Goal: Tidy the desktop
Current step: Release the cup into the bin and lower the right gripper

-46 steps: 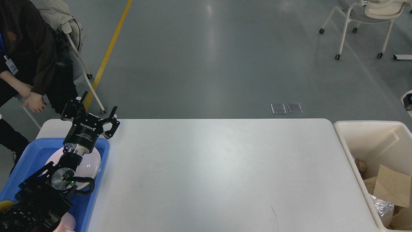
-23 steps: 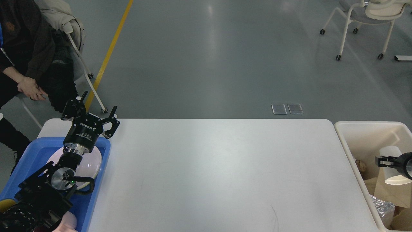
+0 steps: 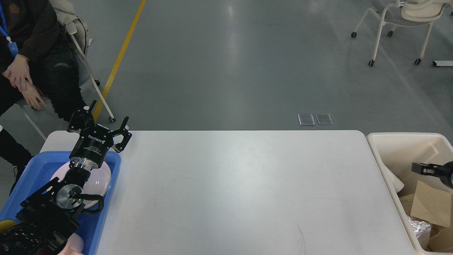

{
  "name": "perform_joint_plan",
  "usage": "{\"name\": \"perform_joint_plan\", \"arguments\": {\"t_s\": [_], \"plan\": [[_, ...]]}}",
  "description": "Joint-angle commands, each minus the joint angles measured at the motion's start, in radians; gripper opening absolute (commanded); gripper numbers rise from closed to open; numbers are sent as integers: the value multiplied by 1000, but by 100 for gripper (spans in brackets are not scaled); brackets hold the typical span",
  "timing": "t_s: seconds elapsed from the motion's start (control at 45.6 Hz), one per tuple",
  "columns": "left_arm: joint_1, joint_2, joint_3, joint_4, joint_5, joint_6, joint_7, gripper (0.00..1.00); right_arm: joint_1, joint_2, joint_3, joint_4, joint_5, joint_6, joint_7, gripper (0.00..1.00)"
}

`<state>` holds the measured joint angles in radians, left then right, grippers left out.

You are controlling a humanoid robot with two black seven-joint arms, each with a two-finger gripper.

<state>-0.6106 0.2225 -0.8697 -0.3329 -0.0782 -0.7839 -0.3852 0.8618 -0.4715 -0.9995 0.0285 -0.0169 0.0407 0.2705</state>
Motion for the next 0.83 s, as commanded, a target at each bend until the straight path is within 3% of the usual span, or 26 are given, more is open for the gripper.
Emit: {"name": "perform_joint_plan", "arguments": {"t_s": [0.0, 0.088, 0.219, 0.329, 0.416, 0.57, 0.811], "plan": [[0, 0, 0, 0, 0, 0, 0, 100, 244, 50, 396, 50, 358, -55, -11, 100], [0, 0, 0, 0, 0, 0, 0, 100, 342, 67, 678, 94, 520, -44, -14, 100], [0, 0, 0, 0, 0, 0, 0, 100, 303, 148, 1218, 263, 546, 8, -10, 100], [0, -2, 0, 0, 0, 0, 2, 100, 160, 253, 1568, 272, 548, 171, 22, 100], [0, -2, 0, 0, 0, 0, 2, 100, 22, 346, 1789, 269, 538, 316, 85, 100], [0, -2, 0, 0, 0, 0, 2, 100, -81, 387, 1776, 249, 528, 459, 107, 100], [0, -2, 0, 0, 0, 0, 0, 100, -104, 379, 1625, 229, 526, 505, 107, 100]]}}
